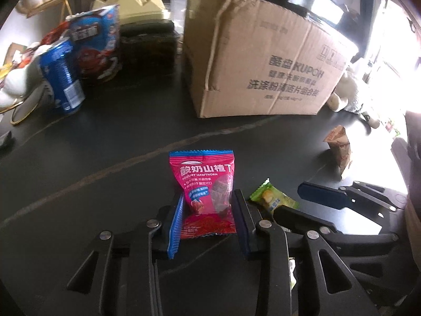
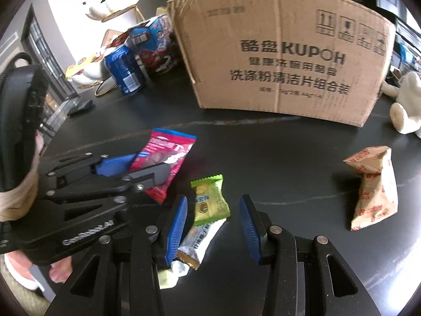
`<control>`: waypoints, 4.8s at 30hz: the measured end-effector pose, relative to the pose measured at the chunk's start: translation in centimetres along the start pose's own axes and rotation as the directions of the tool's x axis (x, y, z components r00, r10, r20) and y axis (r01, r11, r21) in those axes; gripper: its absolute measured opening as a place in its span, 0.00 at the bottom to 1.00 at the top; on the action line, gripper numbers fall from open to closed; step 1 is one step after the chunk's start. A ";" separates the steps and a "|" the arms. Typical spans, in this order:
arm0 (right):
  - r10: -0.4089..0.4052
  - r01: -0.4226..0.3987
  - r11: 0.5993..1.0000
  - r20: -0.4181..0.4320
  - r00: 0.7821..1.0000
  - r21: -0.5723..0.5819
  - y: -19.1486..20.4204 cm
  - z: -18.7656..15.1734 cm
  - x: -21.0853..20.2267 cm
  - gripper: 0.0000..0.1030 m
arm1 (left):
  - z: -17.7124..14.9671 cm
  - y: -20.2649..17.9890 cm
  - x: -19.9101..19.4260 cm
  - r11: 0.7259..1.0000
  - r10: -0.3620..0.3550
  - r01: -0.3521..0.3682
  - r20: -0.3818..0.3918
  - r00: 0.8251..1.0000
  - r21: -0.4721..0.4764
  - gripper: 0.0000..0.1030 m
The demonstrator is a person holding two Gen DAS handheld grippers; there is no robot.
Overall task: Organize snacks
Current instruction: 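Grasp the pink candy bag with the left tool while the right tool grasps the yellow-green bar, then carry the pink bag and yellow-green bar over the box and open both tools, then move both tools back to the pale green candy and white-gold candy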
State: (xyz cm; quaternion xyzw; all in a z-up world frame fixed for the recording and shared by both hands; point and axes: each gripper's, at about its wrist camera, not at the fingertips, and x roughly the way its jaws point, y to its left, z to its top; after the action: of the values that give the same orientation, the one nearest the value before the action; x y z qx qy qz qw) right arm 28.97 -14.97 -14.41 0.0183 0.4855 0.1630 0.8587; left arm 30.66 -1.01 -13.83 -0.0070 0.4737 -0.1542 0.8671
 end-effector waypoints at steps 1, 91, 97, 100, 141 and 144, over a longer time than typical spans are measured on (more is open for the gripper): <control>0.006 -0.006 1.000 -0.007 1.000 -0.005 0.1 0.2 0.3 0.42 | -0.1 0.2 -0.2 1.000 0.000 0.000 0.000 1.000 -0.005 0.34; -0.149 0.115 0.988 0.405 0.902 0.107 -5.6 10.1 -15.5 0.45 | 12.5 -8.2 -12.4 0.989 0.049 -0.090 0.318 0.947 0.117 0.59; -0.122 0.102 0.992 0.416 0.901 0.069 -3.3 6.9 -16.8 0.45 | 9.1 -8.2 -14.5 0.989 0.054 -0.096 0.325 0.944 0.115 0.59; -0.119 0.105 0.993 0.414 0.902 0.056 -2.5 5.4 -17.1 0.45 | 7.3 -7.8 -15.1 0.988 0.068 -0.109 0.329 0.942 0.107 0.60; -0.089 0.078 0.992 0.116 0.989 0.094 -0.8 -7.8 -7.7 0.45 | -8.9 -6.7 -5.3 0.985 -0.073 0.068 0.028 0.997 0.159 0.40; -0.081 0.070 0.992 0.107 0.991 0.105 -1.0 -7.9 -7.3 0.45 | -9.2 -6.9 -4.6 0.984 -0.074 0.070 0.019 0.997 0.166 0.39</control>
State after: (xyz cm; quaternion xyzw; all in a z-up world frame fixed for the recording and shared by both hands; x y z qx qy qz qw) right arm 19.12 -19.06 -12.73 0.0524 0.4452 0.1042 0.8878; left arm 18.97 -5.12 -14.01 0.0458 0.4477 -0.2241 0.8645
